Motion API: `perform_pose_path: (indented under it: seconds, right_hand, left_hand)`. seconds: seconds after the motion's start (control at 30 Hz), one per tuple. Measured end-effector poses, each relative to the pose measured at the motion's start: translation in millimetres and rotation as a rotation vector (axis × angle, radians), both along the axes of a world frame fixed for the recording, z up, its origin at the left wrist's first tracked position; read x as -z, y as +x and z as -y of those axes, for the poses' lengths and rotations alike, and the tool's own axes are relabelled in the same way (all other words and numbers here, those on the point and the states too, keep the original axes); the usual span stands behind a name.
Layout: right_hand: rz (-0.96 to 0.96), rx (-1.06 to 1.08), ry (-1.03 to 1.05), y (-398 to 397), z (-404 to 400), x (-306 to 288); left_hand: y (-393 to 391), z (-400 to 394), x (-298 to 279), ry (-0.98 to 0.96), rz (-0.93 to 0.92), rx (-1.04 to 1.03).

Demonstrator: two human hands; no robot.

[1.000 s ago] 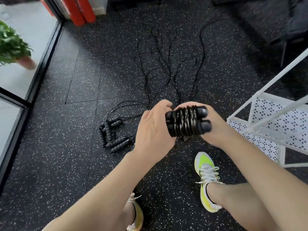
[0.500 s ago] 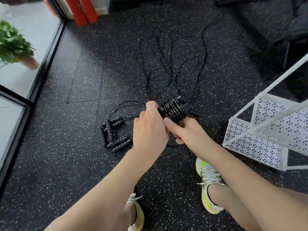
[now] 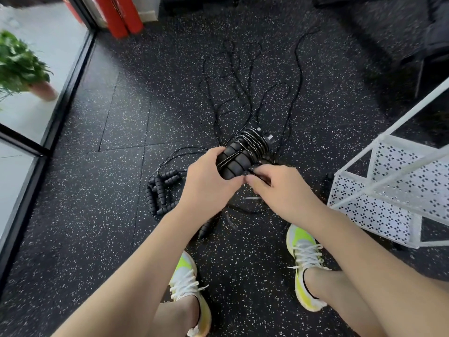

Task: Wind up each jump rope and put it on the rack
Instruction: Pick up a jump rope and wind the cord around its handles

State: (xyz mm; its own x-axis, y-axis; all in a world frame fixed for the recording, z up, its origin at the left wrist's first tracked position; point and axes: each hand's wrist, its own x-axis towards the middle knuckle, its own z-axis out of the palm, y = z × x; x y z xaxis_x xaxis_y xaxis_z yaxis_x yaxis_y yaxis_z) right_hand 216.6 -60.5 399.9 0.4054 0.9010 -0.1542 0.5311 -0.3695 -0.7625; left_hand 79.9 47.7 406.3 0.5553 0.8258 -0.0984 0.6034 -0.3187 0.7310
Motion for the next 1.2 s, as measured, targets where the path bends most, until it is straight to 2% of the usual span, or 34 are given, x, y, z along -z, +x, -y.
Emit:
perform_pose_path:
  seconds: [0.33, 0.53, 0.63, 0.8, 1.07, 1.2]
  right_hand:
    - [0.394, -0.177, 0.062, 0, 10, -24]
    - [0.452, -0.177, 0.051, 8, 10, -34]
    - [0.383, -0.137, 0.035, 16, 10, -35]
    - [0.146, -0.098, 0.034, 36, 8, -31]
    - [-0.019, -0.029, 0.063, 52, 7, -23]
    - [-0.170, 0.009, 0.079, 55, 7, -18]
  left_hand:
    - [-8, -14, 10, 0.102, -0.115, 0.097]
    - [-12, -15, 14, 0.151, -0.168, 0.233]
    - [-14, -13, 14, 0.164, -0.191, 0.339]
    - [-15, -10, 11, 0.181, -0.159, 0.431]
    - [-12, -4, 15, 0.202, -0.122, 0.570]
    - [-11, -2, 17, 0.164, -0.054, 0.589]
